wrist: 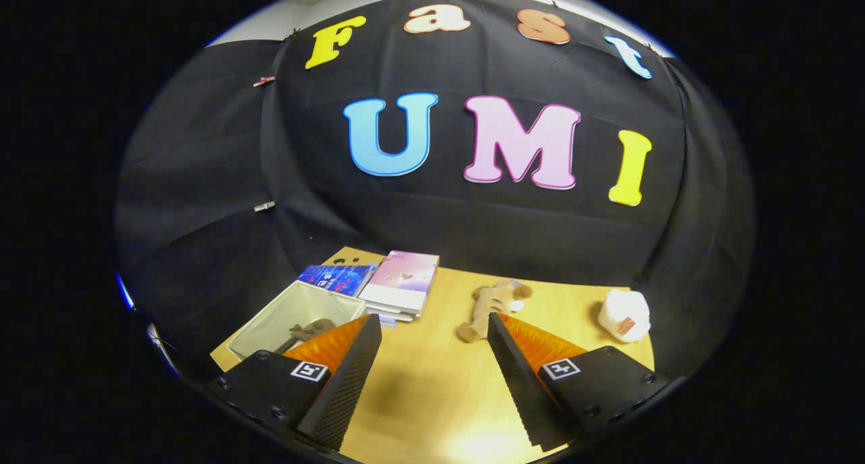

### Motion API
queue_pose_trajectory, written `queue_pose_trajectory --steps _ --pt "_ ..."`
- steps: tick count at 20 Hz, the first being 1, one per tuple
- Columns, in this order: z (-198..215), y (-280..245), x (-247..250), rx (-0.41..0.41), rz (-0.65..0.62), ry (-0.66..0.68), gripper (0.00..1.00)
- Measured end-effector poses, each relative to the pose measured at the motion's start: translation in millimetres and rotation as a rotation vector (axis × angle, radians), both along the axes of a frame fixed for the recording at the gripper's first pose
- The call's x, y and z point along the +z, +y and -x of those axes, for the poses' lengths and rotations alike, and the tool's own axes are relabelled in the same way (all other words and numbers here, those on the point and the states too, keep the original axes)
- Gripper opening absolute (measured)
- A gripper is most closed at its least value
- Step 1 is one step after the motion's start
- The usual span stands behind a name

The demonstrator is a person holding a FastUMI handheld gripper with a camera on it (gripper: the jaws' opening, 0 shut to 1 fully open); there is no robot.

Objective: Open the storage box then place both shoes into the box .Put the left shoe in first, then the right shoe, with the right side of both shoes facing outward in a uniform manner.

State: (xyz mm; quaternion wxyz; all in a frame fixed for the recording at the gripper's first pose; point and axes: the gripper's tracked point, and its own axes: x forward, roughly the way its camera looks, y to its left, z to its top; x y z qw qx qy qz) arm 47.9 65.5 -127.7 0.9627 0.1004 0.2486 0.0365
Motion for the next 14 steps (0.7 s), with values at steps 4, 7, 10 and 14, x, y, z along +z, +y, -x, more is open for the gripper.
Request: queue_pose_trajectory --steps 4,7,10,14 --pt "21 -69 9 -0.070 0.010 -0.046 0.98" --pt "40 -112 15 -0.109 0.031 -0.068 0.98" --pt "56 -147 19 -0.153 0.039 -0.092 0.98" --pt "75 -179 28 -0.174 0.077 -0.143 0.98"
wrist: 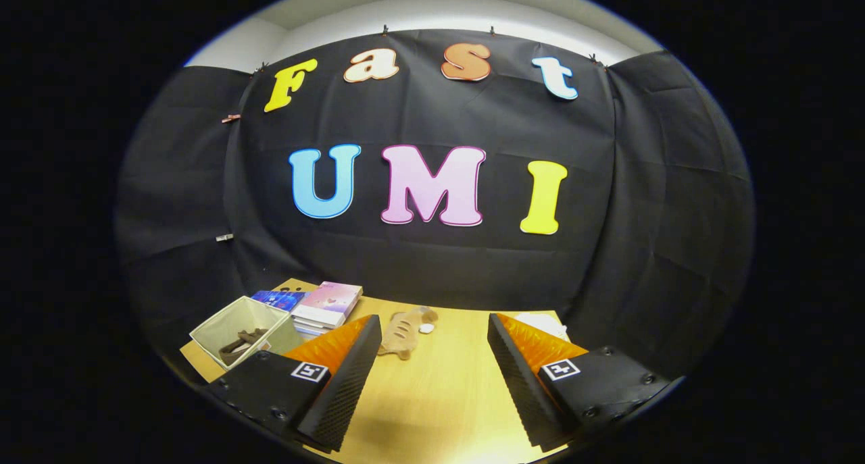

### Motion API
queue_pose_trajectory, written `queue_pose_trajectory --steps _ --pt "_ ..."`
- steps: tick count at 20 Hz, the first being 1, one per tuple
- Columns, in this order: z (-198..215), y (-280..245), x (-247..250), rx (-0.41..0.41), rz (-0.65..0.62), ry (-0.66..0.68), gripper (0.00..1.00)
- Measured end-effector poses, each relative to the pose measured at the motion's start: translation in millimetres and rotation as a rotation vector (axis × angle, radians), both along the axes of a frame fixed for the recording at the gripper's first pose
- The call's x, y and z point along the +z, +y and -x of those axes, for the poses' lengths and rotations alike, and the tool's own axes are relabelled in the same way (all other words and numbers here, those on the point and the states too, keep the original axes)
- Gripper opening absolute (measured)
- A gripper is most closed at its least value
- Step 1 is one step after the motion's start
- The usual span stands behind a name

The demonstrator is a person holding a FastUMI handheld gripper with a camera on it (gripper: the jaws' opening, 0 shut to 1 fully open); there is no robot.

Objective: Open the storage box then place both shoes into the box .Put the left shoe in first, then the right shoe, with the right side of both shoes facing outward in a uniform manner.

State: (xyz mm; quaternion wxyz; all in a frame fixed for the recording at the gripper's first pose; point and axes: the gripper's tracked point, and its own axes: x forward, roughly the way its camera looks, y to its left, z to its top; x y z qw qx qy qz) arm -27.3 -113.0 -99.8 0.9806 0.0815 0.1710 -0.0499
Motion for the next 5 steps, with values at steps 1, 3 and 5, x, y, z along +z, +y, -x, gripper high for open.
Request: queue_pose_trajectory --steps 1,3,5 --pt "4.1 -3.8 1.1 -0.002 0.009 -0.005 0.98" --pt "8.0 -9.7 1.3 -0.004 0.016 -0.010 0.98" --pt "12.0 -13.2 1.3 -0.008 0.007 -0.013 0.98"
